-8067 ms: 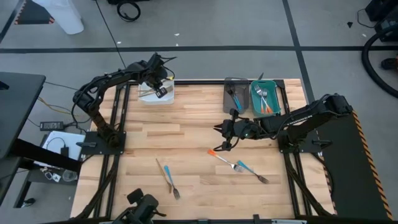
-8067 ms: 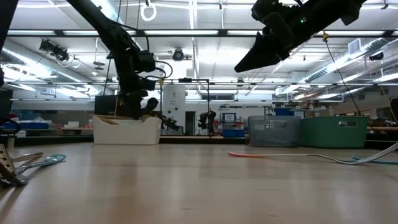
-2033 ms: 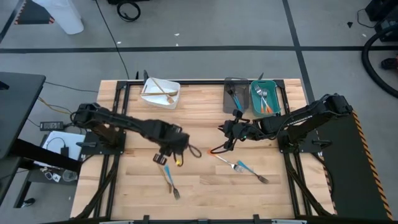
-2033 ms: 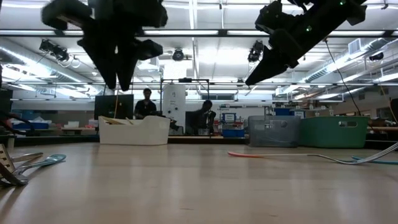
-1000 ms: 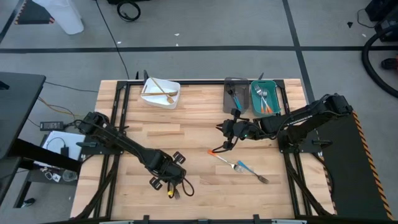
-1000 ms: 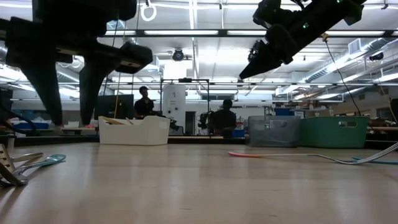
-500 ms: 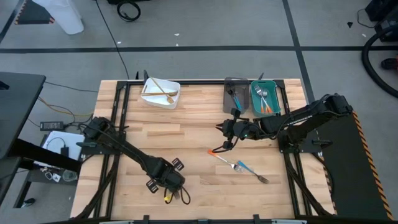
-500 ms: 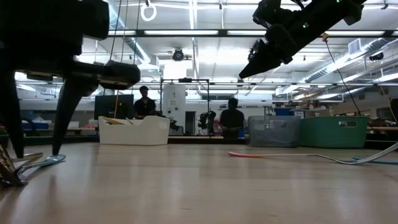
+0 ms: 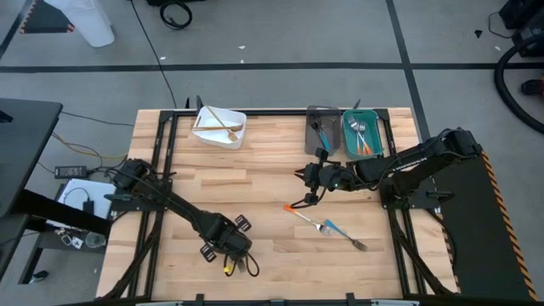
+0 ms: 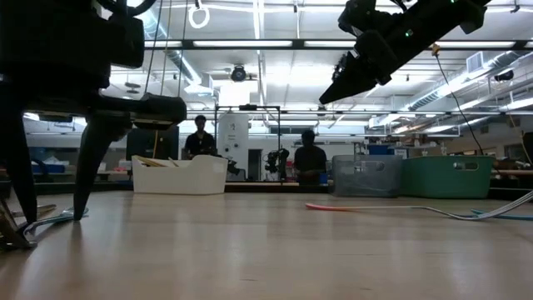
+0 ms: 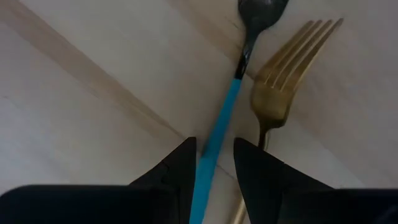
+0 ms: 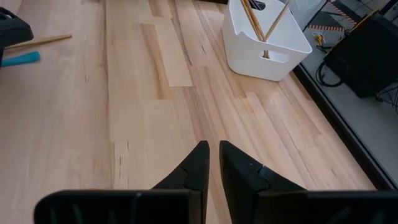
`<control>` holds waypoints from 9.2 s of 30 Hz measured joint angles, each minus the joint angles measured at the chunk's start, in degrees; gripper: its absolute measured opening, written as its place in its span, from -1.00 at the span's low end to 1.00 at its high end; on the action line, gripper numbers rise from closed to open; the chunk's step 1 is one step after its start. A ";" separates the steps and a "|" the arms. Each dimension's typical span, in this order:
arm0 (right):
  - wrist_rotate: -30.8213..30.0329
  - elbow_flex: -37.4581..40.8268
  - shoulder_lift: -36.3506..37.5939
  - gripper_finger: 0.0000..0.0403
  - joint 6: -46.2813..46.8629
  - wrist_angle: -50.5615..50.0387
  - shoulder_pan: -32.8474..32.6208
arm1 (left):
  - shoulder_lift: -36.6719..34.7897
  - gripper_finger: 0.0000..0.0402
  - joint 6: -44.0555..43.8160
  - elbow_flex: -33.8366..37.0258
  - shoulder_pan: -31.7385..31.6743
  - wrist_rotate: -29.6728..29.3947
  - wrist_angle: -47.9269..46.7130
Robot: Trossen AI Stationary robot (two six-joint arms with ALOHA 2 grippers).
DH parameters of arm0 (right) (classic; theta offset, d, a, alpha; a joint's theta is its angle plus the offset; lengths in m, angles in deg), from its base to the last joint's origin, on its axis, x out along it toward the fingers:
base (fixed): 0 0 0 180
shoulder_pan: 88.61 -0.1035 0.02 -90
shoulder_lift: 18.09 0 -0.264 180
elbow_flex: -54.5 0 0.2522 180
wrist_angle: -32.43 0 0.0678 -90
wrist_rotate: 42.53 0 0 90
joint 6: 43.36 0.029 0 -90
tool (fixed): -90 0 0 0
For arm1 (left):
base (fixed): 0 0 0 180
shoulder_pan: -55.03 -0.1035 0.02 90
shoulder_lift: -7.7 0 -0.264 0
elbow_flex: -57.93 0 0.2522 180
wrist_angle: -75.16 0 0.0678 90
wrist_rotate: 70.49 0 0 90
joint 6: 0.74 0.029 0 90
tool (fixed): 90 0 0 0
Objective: Sort silverware by color (type)
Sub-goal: Put the left blue fork into the black bin
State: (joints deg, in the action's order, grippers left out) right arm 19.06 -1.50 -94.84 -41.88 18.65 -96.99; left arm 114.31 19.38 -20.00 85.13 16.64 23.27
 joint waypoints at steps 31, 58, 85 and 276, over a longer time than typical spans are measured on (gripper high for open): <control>0.07 0.00 0.00 -0.76 0.38 0.07 0.00 | -0.21 -0.94 4.77 0.49 -5.64 -6.14 0.13; 1.42 0.00 0.00 -0.76 1.78 -0.13 -0.07 | -1.97 -0.54 0.37 0.57 -7.06 -0.30 6.08; 1.44 0.00 0.00 -0.76 1.79 0.00 -0.07 | -0.61 -0.94 2.70 3.55 -5.76 0.81 10.07; 12.13 -0.77 2.32 -0.91 3.32 -11.17 37.63 | -13.99 -0.49 -11.96 3.63 -30.62 -2.04 28.36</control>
State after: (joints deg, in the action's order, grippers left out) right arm 31.19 -2.27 -92.52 -38.56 7.48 -59.36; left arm 100.32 7.42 -16.36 54.51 14.60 51.63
